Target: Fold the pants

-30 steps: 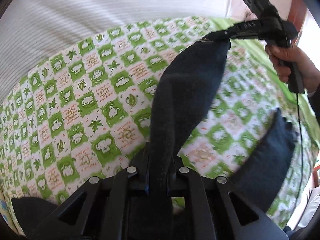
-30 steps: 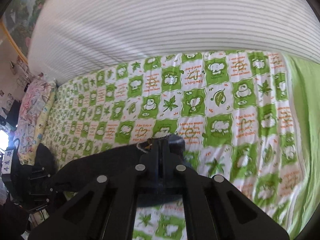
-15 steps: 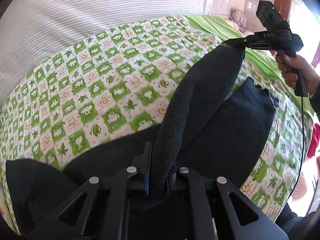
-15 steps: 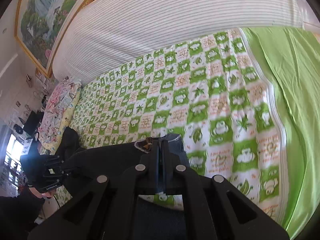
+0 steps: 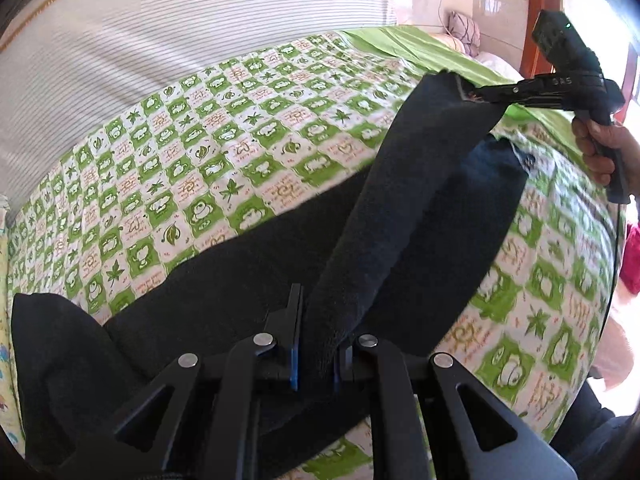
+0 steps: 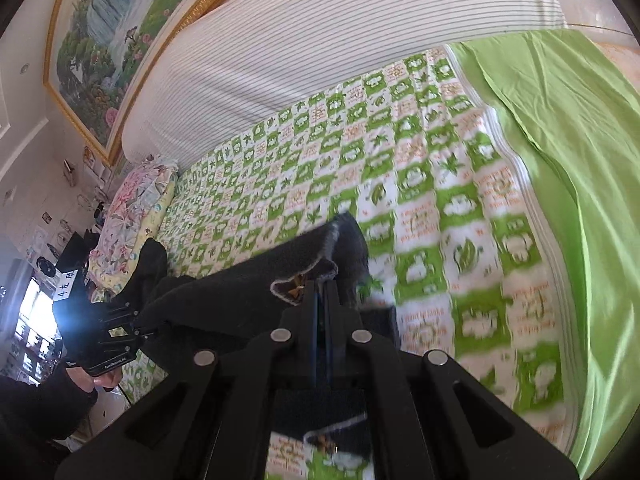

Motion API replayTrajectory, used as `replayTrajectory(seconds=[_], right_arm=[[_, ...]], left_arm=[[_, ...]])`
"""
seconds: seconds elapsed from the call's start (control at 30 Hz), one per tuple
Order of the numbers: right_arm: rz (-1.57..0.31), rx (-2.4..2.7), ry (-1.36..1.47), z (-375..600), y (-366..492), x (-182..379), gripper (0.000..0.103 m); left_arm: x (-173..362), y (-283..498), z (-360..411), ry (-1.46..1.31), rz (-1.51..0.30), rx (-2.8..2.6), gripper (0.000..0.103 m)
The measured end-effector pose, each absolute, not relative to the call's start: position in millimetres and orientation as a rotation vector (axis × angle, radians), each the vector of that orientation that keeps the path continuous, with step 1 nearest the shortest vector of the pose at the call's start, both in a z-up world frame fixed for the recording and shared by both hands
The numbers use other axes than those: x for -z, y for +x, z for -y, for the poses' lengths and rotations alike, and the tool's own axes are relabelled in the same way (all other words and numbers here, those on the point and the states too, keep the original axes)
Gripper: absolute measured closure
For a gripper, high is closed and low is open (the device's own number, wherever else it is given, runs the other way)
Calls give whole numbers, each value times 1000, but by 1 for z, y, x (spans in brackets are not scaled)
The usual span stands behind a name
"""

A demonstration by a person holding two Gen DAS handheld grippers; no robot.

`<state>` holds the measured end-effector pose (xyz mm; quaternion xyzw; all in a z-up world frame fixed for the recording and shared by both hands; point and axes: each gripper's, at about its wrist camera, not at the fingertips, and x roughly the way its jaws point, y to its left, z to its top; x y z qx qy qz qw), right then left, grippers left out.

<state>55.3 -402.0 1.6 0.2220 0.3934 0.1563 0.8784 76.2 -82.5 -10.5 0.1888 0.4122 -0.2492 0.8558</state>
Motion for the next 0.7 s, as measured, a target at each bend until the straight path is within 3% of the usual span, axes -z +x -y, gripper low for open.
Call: replayTrajectory(seconds=[0.3, 0.43, 0.5, 0.6, 0.63, 0.7], right_arm=[[-808, -264, 467, 399, 13, 9, 100], [-836, -219, 460, 398, 6, 20, 100], [-880, -186, 410, 392, 7, 26, 100], [-905, -131, 378, 386, 5, 26, 95], [-908, -115, 370, 385, 2, 24, 93], [-896, -86, 365, 386, -4, 17, 79]], left_arm=[[24, 56, 90, 446, -851, 519, 92], [34, 55, 89, 431, -866, 527, 86], [35, 54, 88, 421, -876, 528, 82], [29, 47, 84, 394, -877, 538, 63], [25, 43, 81, 382, -871, 540, 52], [17, 34, 77, 365, -849, 539, 49]])
